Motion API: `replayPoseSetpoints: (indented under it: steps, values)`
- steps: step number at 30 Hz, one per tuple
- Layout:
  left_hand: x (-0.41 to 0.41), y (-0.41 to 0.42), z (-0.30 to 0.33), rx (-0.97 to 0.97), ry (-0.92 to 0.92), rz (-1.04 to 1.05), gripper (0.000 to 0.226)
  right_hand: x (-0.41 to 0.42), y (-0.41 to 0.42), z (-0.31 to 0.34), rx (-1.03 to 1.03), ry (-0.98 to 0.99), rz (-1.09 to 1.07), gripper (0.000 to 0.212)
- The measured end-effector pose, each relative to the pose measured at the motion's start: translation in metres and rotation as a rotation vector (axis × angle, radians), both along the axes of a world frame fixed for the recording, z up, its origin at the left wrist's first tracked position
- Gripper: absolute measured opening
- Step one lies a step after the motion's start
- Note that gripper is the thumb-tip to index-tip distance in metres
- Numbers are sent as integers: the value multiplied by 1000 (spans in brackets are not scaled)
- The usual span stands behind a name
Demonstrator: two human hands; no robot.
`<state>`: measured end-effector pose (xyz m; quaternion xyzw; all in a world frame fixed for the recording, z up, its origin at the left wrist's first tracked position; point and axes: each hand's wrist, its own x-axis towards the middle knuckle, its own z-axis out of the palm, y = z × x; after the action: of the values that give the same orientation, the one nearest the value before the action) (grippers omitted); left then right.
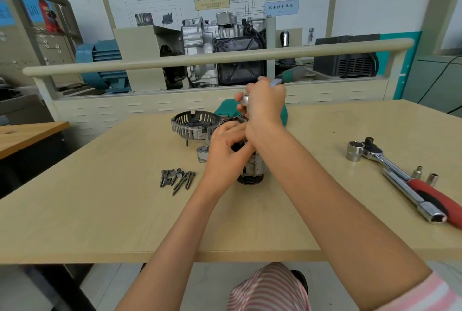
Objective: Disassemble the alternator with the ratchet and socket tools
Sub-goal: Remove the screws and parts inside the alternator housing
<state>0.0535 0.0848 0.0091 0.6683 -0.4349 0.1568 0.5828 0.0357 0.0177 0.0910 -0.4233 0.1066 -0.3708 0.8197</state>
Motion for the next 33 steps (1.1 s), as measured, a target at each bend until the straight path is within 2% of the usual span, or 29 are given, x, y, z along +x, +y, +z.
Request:
replayPoseSetpoints:
  steps: [2, 4, 7, 9, 10, 12, 14, 16, 19, 21, 24, 26, 28, 30, 31, 33]
  values:
    - [2, 2, 2, 71, -18, -30, 26, -3, -11, 5, 70, 83, 330, 23]
    - [6, 4, 3, 116, -9, -39, 31, -6, -22, 8, 97, 120, 631, 24]
    - [9, 6, 3, 116, -14, -81, 37, -8, -27, 8, 52, 129, 804, 20]
    - [9, 7, 3, 97, -55, -101, 34, -8, -22, 7, 40, 128, 734, 19]
    - [9, 6, 3, 93, -70, -99, 30, -7, -17, 6, 34, 114, 617, 19]
    - [11, 4, 1, 79, -50, -86, 33, -3, -4, 1, -18, 49, 221, 18]
    - [10, 3, 1, 82, 10, -57, 52, -2, 6, -4, -68, -32, -90, 21]
    - [9, 3, 0, 96, 12, -44, 52, -2, 5, -3, -77, -1, -57, 23]
    - [10, 5, 1, 146, 0, -58, 23, -5, -9, 7, -28, 152, 380, 24]
    - [11, 7, 2, 169, -11, -81, 27, -6, -22, 11, 63, 151, 642, 23]
    - [10, 10, 5, 167, -64, -100, 26, -9, -28, 9, 52, 135, 758, 19]
    - [11, 10, 4, 152, -91, -121, 23, -10, -22, 7, 49, 110, 648, 20]
    - [13, 8, 3, 135, -65, -125, 23, -6, -11, 2, 40, 50, 292, 20]
    - [11, 8, 3, 104, -27, -115, 39, -3, -1, -3, 16, -12, -40, 15]
    - [10, 8, 4, 104, -20, -107, 42, -2, 1, -4, 4, -19, -80, 13]
    - [9, 7, 4, 117, -21, -110, 32, -4, -4, 0, -28, 50, 47, 19]
